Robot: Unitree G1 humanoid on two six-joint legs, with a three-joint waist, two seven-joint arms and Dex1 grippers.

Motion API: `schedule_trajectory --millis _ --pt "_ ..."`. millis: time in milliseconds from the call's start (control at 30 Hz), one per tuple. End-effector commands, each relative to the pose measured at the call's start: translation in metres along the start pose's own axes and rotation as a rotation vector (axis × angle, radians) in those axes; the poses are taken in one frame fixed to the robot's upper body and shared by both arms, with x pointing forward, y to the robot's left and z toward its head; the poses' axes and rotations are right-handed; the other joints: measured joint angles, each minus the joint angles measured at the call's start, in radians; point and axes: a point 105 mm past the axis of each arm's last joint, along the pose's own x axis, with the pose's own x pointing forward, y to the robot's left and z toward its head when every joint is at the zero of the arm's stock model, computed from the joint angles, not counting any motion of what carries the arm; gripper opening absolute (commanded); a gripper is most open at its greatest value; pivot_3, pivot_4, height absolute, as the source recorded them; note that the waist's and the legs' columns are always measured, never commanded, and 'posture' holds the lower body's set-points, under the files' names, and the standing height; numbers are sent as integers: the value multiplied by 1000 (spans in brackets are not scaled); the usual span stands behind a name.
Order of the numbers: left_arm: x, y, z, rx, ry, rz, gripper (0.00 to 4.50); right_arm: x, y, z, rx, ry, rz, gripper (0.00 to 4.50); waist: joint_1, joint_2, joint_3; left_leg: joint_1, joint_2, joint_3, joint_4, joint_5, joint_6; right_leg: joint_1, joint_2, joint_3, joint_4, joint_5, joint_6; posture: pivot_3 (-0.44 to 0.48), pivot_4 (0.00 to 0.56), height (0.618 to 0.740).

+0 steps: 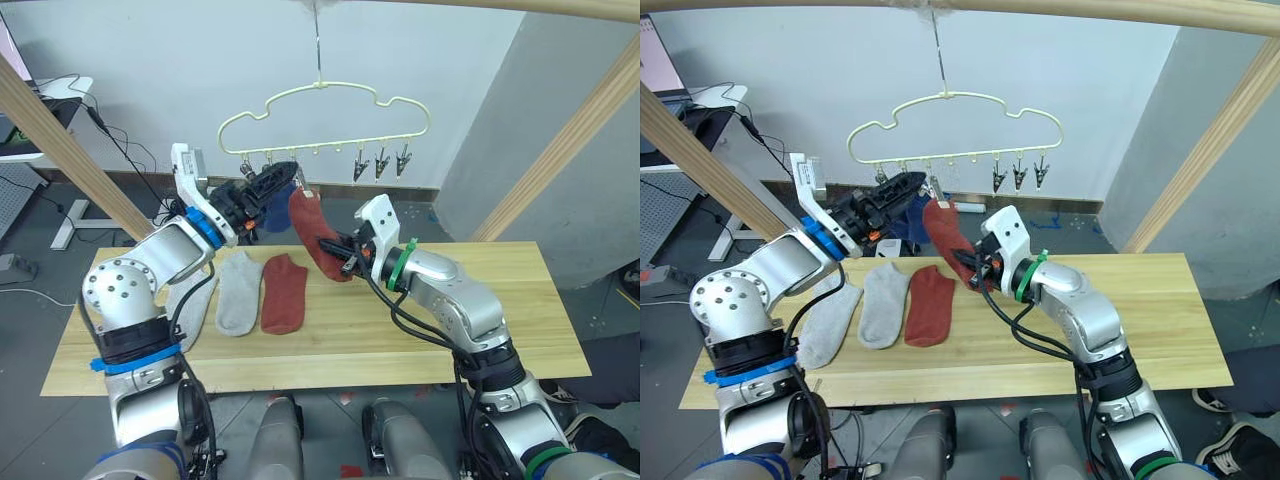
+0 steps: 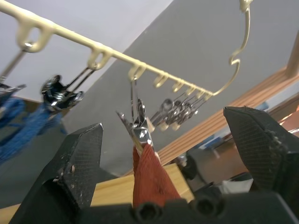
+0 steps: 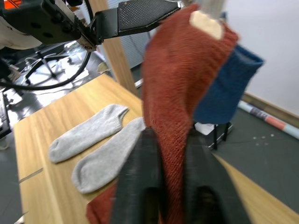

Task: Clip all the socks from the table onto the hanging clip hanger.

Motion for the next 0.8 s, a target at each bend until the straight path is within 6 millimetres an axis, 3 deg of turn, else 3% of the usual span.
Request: schedule_trajectory --millis 33,267,433,567,633,733,800 --pt "-6 -17 3 110 29 -50 4500 -2 6 4 -25 -17 11 2023 0 0 0 0 0 0 0 0 0 0 0 0 0 0 0 69 227 740" --pt "-14 -17 -5 222 107 -40 4500 -24 -7 -19 -56 65 -56 4477 7 0 0 0 -1 0 0 -1 2 0 0 0 0 0 0 83 218 740" --pt "-19 -5 -9 339 87 62 4500 -43 -31 -12 -115 44 -236 4477 16 0 0 0 0 1 -1 -1 2 -1 -1 0 -1 0 0 83 215 740" --pt "-26 13 -12 592 50 229 4500 -49 -45 5 -153 -18 -351 4477 16 0 0 0 1 1 -2 0 1 -1 -1 2 0 0 0 80 212 740" --pt "-28 9 -18 631 75 174 4500 -49 -50 17 -165 -61 -397 4477 20 0 0 0 1 1 -2 1 -1 -2 -1 2 -1 0 0 80 212 740" --pt "-36 0 -27 713 112 -8 4500 -47 -57 35 -190 -125 -464 3865 21 0 0 0 0 1 -3 1 -1 -2 -1 1 -1 0 0 84 210 740" --pt "-42 -1 -32 772 128 -79 4500 -44 -59 43 -223 -154 -501 3173 21 0 0 0 0 2 -4 1 -1 -3 -1 2 -1 0 -1 84 211 740"
